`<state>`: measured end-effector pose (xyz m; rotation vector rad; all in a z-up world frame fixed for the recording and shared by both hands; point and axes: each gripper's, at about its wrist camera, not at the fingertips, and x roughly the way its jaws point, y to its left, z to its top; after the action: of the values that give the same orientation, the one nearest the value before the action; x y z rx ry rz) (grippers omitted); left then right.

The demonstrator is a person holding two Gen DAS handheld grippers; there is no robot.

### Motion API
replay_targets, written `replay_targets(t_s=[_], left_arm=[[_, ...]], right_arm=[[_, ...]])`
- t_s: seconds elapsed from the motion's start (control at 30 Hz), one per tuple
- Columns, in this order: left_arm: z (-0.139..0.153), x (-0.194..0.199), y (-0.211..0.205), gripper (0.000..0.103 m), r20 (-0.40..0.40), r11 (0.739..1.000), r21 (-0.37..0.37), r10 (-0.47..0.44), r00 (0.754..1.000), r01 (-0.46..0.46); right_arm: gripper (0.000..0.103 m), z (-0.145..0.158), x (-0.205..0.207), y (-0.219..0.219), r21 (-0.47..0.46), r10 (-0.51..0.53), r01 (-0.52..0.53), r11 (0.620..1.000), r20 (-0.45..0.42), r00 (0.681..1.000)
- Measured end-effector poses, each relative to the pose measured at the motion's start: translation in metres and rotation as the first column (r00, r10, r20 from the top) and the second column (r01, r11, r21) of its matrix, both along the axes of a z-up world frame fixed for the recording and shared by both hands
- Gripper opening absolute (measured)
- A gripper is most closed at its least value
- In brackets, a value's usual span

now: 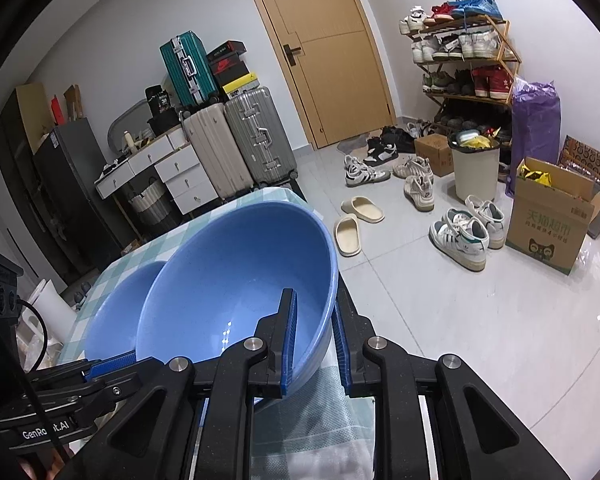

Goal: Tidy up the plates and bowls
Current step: 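Lift the blue bowl by its rim with the right gripper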

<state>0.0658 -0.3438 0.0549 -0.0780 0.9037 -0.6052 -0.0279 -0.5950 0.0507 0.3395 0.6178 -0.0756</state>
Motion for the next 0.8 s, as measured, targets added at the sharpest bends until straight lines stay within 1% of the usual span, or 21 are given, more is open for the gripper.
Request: replay_targets(t_s=[0.4, 0.8], left_arm=[[0.031, -0.024, 0.010, 0.029, 0.067, 1.000, 0.001, 0.004, 0.998, -0.004], [0.063, -0.049, 0.035, 0.029, 0.141, 1.000, -0.008, 0.015, 0.990, -0.014]], right_arm=[[0.019, 0.028, -0.016, 0.017, -0.022, 0.010, -0.008, 1.000, 0.052, 0.999], [0.019, 0.053, -0.024, 0.040, -0.032, 0.032, -0.029, 0.999, 0.104, 0.994]])
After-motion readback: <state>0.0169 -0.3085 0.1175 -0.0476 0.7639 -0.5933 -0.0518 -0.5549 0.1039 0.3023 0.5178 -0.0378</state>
